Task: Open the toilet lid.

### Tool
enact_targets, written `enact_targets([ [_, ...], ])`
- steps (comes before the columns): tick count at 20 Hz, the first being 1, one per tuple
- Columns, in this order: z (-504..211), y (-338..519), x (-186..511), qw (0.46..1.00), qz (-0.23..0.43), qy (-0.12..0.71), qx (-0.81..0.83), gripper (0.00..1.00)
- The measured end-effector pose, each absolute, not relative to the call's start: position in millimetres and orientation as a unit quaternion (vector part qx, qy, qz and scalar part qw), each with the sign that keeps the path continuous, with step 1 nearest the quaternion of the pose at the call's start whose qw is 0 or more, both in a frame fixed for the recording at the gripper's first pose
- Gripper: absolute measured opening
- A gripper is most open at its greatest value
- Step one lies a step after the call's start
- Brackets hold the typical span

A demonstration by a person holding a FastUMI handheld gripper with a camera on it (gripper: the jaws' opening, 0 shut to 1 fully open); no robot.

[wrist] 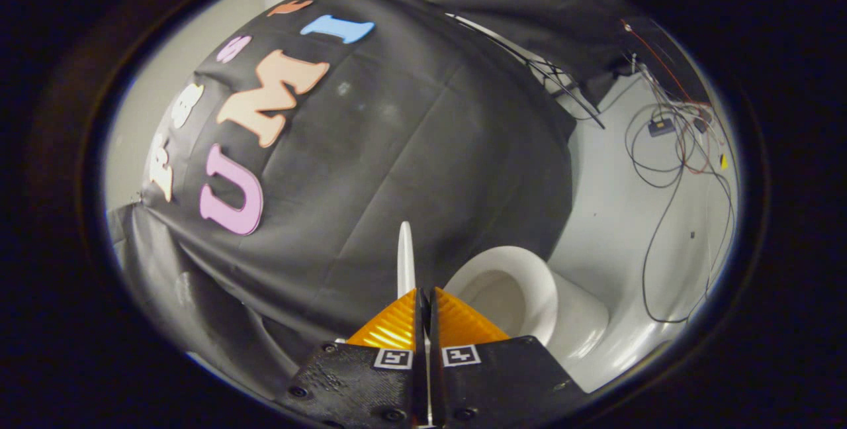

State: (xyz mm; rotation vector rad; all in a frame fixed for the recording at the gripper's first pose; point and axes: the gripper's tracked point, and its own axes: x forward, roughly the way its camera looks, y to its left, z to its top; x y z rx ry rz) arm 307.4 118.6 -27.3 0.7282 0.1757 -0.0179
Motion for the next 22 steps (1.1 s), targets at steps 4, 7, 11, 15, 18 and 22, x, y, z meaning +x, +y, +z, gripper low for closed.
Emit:
enact_targets([
  [4,-3.4,150.9,305.7,0.949,0.013,0.084,0.304,0.02],
  [7,8.7,172.8,305.4,0.961,0.02,0.091,0.26,0.02],
  [11,20.1,196.7,306.0,0.974,0.031,0.106,0.199,0.02],
  [15,31.0,218.8,308.5,0.977,0.051,0.099,0.182,0.02],
  [18,37.5,234.5,307.5,0.977,0.068,0.09,0.179,0.02],
  [22,43.3,254.1,307.0,0.98,0.08,0.09,0.16,0.02],
])
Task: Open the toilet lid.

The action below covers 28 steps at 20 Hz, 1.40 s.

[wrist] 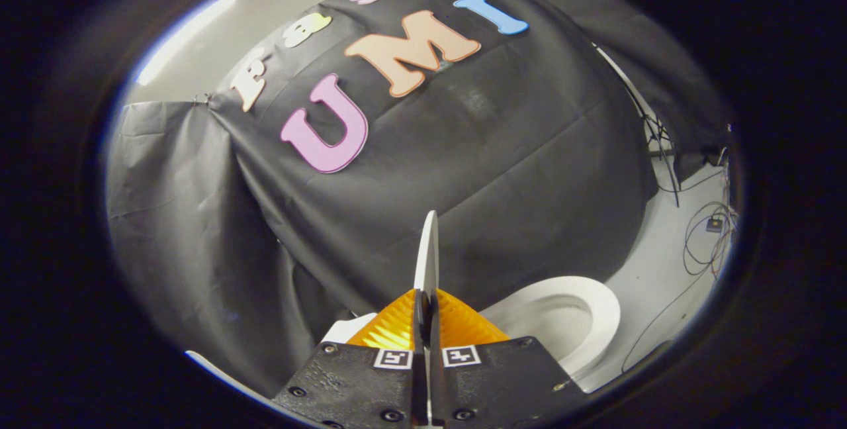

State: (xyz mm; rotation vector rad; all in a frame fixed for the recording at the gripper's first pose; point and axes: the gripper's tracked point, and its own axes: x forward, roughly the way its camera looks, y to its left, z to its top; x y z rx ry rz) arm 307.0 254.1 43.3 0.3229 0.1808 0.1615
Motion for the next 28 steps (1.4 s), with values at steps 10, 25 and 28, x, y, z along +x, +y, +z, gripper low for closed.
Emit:
enact_targets([
  [10,56.1,312.7,303.4,0.985,0.114,0.096,0.086,0.02],
  [25,53.3,410.0,299.5,0.976,0.184,0.112,-0.011,0.02],
  [28,51.6,427.3,298.9,0.973,0.2,0.115,-0.023,0.02],
])
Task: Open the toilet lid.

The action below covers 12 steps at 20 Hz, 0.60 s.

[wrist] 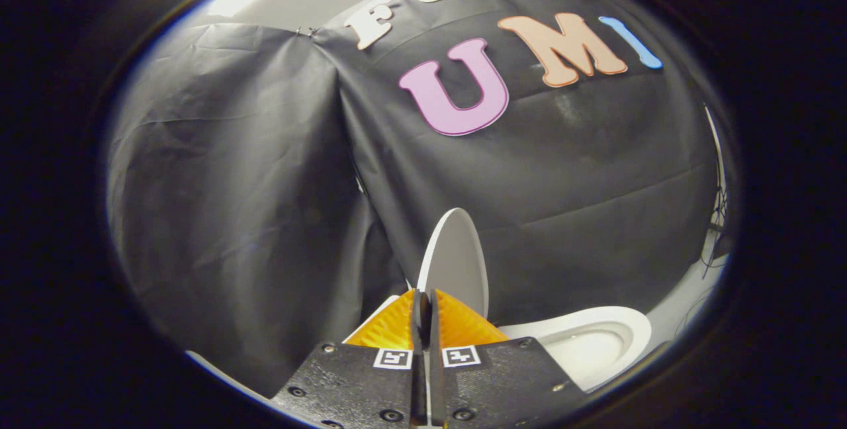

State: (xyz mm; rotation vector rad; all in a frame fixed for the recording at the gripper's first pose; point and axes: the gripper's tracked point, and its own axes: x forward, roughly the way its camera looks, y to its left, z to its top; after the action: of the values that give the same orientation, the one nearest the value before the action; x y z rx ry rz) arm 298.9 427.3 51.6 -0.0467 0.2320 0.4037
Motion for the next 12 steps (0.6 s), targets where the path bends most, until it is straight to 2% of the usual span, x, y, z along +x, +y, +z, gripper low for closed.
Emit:
enact_targets([
  [12,30.8,489.9,298.6,0.953,0.266,0.137,-0.056,0.04],
])
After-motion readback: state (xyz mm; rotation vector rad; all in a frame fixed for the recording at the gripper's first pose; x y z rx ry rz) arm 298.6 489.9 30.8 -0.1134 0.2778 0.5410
